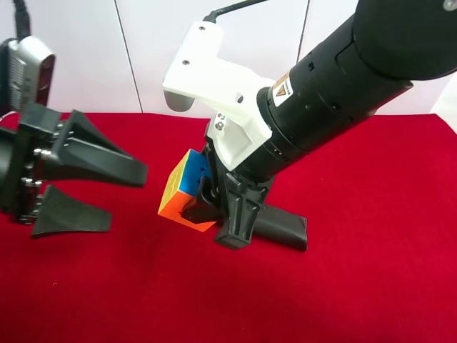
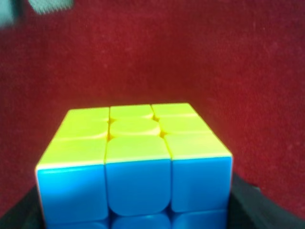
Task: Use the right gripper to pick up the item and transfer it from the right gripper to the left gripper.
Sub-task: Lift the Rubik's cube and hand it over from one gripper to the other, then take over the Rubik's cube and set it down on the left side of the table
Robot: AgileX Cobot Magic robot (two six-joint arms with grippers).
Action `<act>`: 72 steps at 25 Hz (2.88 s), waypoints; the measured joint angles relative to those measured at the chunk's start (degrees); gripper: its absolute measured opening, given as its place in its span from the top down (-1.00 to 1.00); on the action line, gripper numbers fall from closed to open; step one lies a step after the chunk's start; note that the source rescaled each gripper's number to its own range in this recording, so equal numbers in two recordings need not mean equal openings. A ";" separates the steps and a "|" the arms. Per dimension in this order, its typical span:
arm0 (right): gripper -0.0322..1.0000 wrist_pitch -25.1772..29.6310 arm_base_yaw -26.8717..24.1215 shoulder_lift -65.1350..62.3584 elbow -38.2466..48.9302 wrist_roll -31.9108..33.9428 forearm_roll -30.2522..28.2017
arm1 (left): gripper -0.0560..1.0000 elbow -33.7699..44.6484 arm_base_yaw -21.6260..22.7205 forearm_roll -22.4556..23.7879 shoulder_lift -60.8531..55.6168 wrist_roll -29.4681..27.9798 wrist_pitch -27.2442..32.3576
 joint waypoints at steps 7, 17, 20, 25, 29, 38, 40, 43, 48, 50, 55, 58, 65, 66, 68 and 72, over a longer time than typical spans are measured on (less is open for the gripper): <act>0.94 0.10 0.00 0.00 0.00 -3.19 3.73 | -1.00 0.00 -1.89 -7.38 4.81 5.40 -1.72; 0.94 -0.88 0.00 0.00 0.00 -4.04 5.58 | -1.00 0.00 -2.39 -11.92 8.26 9.03 -2.21; 0.94 -2.04 0.00 0.00 0.00 -5.49 6.94 | -1.00 0.00 -4.14 -11.92 8.36 9.09 -2.89; 0.94 -3.05 0.00 0.00 0.00 -8.78 11.09 | -1.00 0.00 -7.56 -11.98 8.36 9.27 -6.94; 0.94 -3.21 0.00 0.00 0.00 -11.07 13.05 | -1.00 0.00 -7.77 -12.10 8.36 9.34 -7.66; 0.94 -3.57 0.00 0.00 0.19 -11.57 13.43 | 0.47 -0.11 -7.79 -13.67 8.36 9.34 -7.31; 0.93 -3.57 0.00 0.00 0.19 -11.71 13.42 | 0.89 -0.17 -7.91 -14.57 8.36 9.34 -6.62; 0.93 -3.57 0.00 0.00 0.19 -11.71 13.42 | 0.87 -0.17 -7.91 -14.70 8.36 9.48 -6.51; 0.91 -3.57 0.00 0.00 0.19 -11.71 13.42 | 0.87 -0.17 -7.91 -14.70 8.36 9.48 -6.51; 0.54 -3.78 0.00 0.00 0.19 -11.71 13.64 | 0.87 -0.17 -7.91 -14.58 8.36 9.55 -6.56; -0.85 -4.03 0.00 -0.07 0.19 -11.28 13.89 | 0.88 -0.11 -7.91 -12.91 8.36 9.71 -7.44; -0.96 -4.03 0.00 -0.07 0.19 -11.29 13.89 | 0.88 -0.11 -7.91 -12.91 8.36 9.75 -7.45; -0.98 -0.11 0.00 -4.15 0.19 -4.25 7.69 | 0.88 -0.11 -7.91 -12.89 8.36 9.75 -7.45; -0.98 1.16 0.00 -5.33 0.19 -1.66 5.16 | 0.88 -0.11 -7.91 -12.89 8.36 9.75 -7.45; -0.98 4.13 0.00 -7.77 0.19 4.40 0.15 | 0.88 -0.11 -7.91 -12.89 8.36 9.75 -7.45; -1.00 13.60 0.00 -13.18 0.19 15.83 -9.53 | 0.88 -0.11 -7.91 -12.89 8.36 9.75 -7.45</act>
